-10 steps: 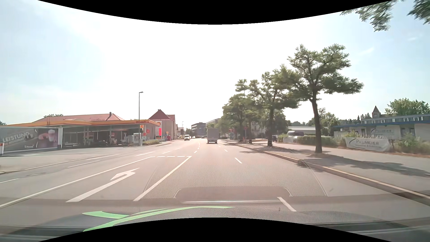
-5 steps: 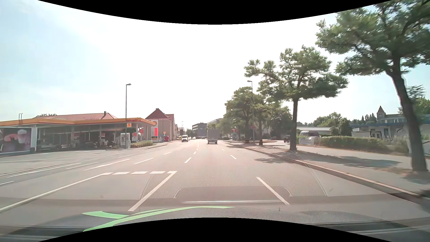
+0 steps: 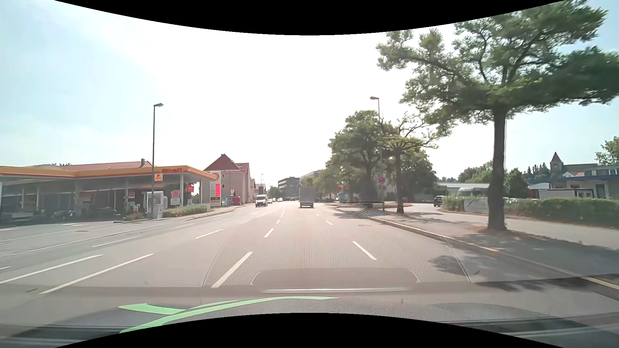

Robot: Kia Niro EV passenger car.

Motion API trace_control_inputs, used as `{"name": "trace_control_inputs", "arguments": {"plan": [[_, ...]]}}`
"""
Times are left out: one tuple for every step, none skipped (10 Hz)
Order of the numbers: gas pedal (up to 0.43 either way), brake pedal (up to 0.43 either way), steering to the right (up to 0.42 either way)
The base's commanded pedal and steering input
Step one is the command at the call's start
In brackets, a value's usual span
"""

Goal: Follow the waypoints while adhering to traffic rules and regulations

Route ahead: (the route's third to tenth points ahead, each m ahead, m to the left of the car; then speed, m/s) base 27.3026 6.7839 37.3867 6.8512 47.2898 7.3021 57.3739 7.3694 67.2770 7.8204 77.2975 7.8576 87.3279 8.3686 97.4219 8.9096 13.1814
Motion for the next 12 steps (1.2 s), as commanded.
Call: {"name": "trace_control_inputs", "arguments": {"plan": [[0.110, 0.000, -0.009], [0.110, 0.000, -0.008], [0.110, 0.000, -0.009], [0.110, 0.000, -0.009], [0.110, 0.000, -0.009], [0.110, 0.000, -0.009], [0.110, 0.000, -0.009], [0.110, 0.000, -0.009], [0.110, 0.000, -0.009], [0.110, 0.000, -0.010], [0.110, 0.000, -0.012], [0.110, 0.000, -0.012]]}}
